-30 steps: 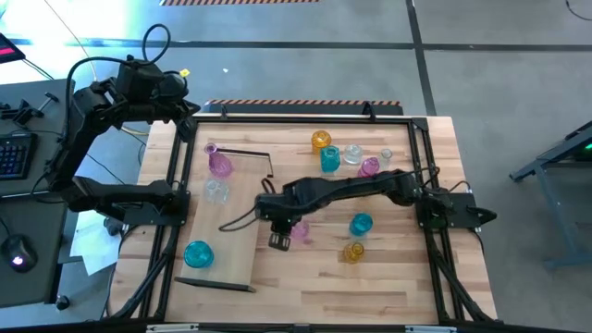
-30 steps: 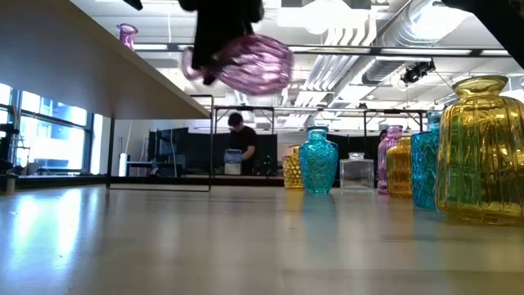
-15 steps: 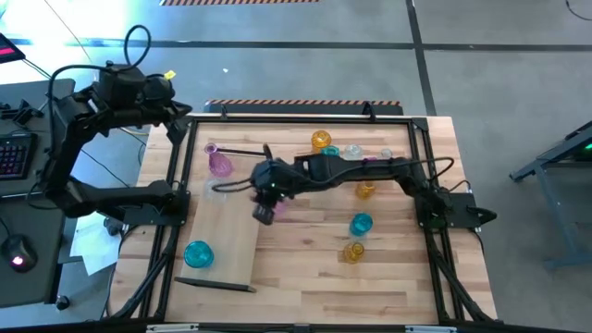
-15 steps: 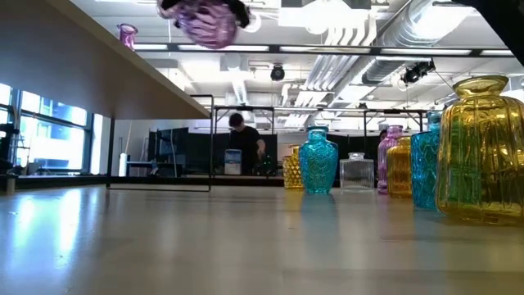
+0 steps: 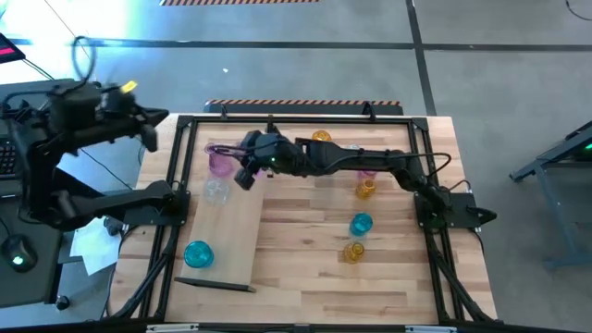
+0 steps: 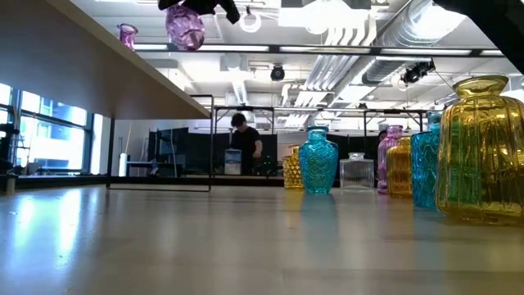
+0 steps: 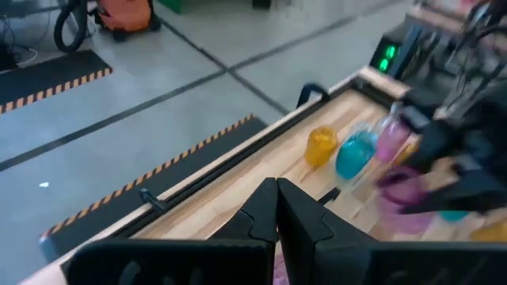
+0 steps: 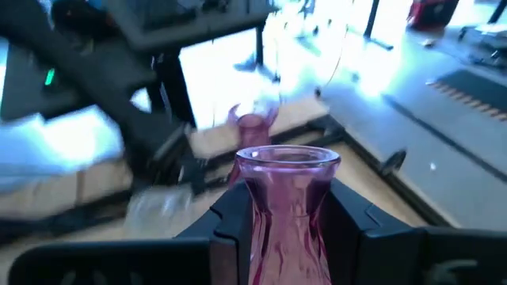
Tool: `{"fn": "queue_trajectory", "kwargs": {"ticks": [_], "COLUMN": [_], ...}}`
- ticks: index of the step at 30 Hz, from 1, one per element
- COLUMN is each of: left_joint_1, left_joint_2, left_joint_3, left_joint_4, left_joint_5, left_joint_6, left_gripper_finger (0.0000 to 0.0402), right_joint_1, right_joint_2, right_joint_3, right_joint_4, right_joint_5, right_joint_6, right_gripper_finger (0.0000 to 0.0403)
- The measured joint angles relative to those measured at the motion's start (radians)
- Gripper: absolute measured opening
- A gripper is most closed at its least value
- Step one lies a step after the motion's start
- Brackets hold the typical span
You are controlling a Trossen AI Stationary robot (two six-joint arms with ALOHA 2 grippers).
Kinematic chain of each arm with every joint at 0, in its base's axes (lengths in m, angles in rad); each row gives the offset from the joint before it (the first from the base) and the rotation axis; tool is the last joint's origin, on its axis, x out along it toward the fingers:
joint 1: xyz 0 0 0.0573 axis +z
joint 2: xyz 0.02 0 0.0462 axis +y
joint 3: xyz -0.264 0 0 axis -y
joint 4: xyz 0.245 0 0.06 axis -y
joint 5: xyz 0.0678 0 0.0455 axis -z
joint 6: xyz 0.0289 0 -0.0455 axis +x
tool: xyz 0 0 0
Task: Sort vases onto shelf
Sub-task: Put the left violet flower vase on the shelf
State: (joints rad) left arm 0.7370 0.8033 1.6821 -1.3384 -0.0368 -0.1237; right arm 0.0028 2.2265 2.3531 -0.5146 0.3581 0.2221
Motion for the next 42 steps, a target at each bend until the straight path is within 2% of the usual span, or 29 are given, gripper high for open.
{"fn": "queue_trajectory", "kwargs": {"ticks": [6, 16, 21, 29, 32, 37, 42], "left_joint_1": [0.0, 0.0, 0.0, 0.0, 0.0, 0.0, 0.0], "left_joint_2": [-0.089, -0.128, -0.136, -0.178, -0.191, -0.211, -0.219], "left_joint_3": [0.0, -0.004, -0.089, -0.223, -0.24, -0.242, -0.242], "left_joint_4": [0.011, 0.007, 0.006, 0.097, 0.12, 0.122, 0.123], "left_joint_5": [-0.034, -0.053, -0.051, -0.05, -0.05, -0.049, -0.05], "left_joint_6": [-0.032, -0.022, -0.006, 0.003, -0.005, -0.007, -0.03], "left_gripper_finger": [0.0, 0.0, 0.0, 0.0, 0.0, 0.0, 0.0], "right_joint_1": [0.0, 0.024, 0.04, 0.072, 0.075, 0.076, 0.079], "right_joint_2": [0.057, 0.091, 0.095, 0.076, 0.034, -0.031, -0.073], "right_joint_3": [-0.002, -0.037, -0.111, -0.126, -0.126, -0.126, -0.126], "right_joint_4": [0.083, 0.236, 0.275, 0.272, 0.19, -0.079, -0.223], "right_joint_5": [0.038, 0.256, 0.336, 0.465, 0.515, 0.61, 0.683], "right_joint_6": [0.0, -0.011, 0.006, -0.008, -0.016, 0.097, 0.163], "right_gripper_finger": [0.008, 0.008, 0.008, 0.008, 0.008, 0.008, 0.008]}}
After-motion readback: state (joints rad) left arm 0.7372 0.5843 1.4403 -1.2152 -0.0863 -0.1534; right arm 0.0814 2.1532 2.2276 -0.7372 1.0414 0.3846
